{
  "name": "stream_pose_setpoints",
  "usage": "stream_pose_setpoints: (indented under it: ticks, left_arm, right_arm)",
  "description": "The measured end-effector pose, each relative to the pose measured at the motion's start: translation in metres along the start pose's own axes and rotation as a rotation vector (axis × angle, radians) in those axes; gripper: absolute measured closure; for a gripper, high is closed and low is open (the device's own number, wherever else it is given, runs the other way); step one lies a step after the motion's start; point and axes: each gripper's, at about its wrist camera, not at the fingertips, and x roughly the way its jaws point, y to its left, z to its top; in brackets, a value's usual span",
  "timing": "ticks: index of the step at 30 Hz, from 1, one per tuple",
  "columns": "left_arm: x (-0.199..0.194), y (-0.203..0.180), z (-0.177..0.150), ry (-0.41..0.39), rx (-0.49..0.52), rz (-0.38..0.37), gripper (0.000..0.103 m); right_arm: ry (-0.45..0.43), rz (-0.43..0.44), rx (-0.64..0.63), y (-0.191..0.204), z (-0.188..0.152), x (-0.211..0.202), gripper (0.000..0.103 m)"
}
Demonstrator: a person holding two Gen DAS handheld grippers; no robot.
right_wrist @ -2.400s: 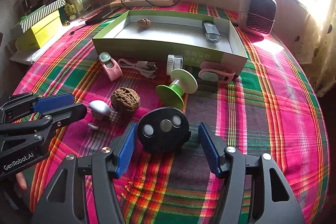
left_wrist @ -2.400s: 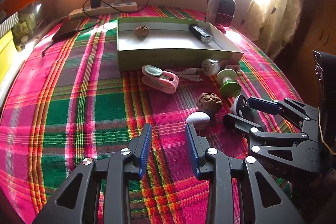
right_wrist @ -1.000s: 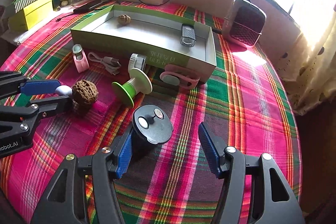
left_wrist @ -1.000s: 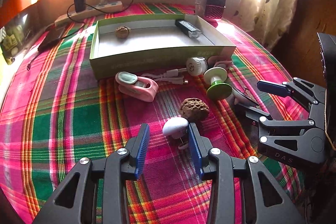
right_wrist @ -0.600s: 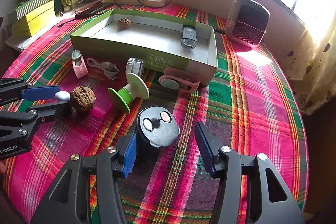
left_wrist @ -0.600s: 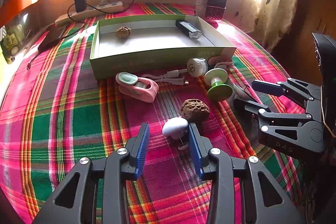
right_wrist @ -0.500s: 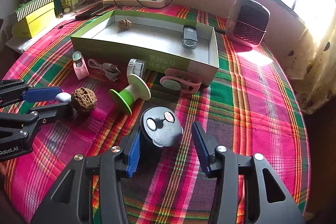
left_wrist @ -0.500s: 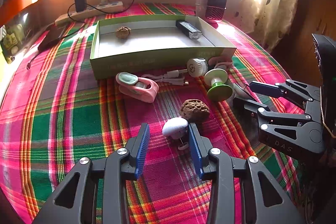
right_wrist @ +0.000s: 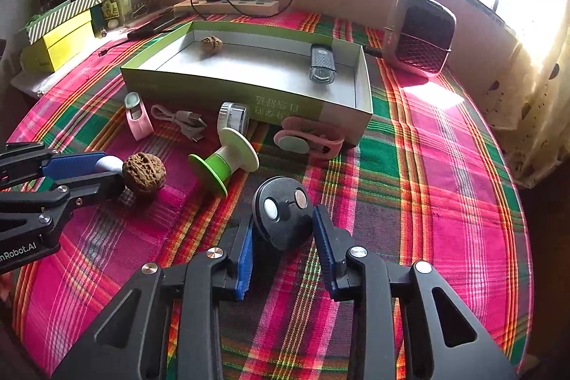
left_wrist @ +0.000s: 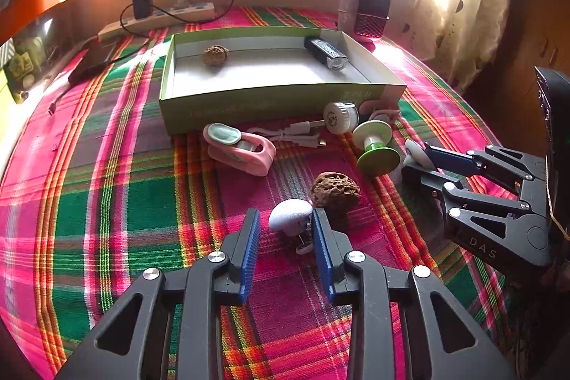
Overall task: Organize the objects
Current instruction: 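Close the left gripper on the white mushroom knob while the right grasps the black disc, then lift and carry the knob in the left gripper and the disc in the right gripper into the box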
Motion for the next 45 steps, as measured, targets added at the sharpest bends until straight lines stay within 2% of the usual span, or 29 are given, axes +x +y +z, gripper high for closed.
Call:
stream_pose_setpoints:
  ticks: [5, 31, 45]
  left_arm:
    - [0.001, -0.001, -0.001, -0.003, -0.001, 0.000, 0.081]
    - [0.000, -0.002, -0.001, -0.002, 0.001, 0.007, 0.081]
    - [-0.012, -0.004, 0.007, -0.040, 0.017, 0.014, 0.081]
  right_arm:
    - [-0.006, -0.005, 0.001, 0.000, -0.001, -0.001, 0.073]
    - [-0.016, -0.027, 0.024, -0.002, -0.001, -0.004, 0.075]
    - [-0.052, -0.015, 0.035, -0.003, 0.004, -0.012, 0.075]
